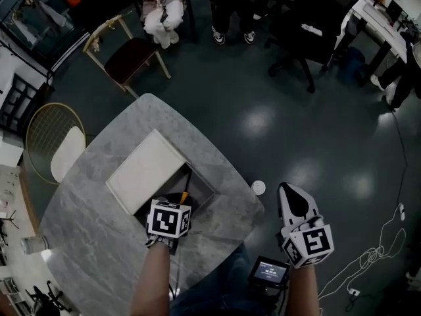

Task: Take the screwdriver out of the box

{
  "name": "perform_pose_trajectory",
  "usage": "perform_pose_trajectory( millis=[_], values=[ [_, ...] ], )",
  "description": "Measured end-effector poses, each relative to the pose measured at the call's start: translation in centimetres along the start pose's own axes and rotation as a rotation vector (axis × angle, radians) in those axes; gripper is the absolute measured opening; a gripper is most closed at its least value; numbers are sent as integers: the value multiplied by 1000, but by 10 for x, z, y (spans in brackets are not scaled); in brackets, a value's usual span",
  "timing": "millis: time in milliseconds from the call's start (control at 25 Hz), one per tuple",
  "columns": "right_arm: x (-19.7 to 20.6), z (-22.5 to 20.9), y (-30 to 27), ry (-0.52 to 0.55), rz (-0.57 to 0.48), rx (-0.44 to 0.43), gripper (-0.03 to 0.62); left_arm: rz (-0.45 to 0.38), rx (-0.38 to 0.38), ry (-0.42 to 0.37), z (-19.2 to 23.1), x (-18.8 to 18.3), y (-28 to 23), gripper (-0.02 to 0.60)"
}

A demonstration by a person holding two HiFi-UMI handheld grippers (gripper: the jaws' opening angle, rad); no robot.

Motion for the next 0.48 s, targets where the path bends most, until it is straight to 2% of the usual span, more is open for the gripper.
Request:
perform_pose_trajectory(
  millis=[120, 240, 480],
  values=[
    [-4, -3, -3, 11, -6, -11, 26, 42, -7, -2, -2, -4, -2, 98],
    [-8, -2, -4, 19, -10, -19, 26, 80, -9, -43, -3, -5, 1, 89],
    [-15, 4, -4, 12, -28, -19, 26, 68, -2, -82, -3, -6, 16, 81]
  ],
)
Point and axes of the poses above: the fingertips, and each gripper's own axes: y backward along the fingers, z to its left, x out of its underside, the point moved 7 cm from there along y, backward along the fingers, and after that the axes turned 7 degrees about -x, right-handed, at the moved point
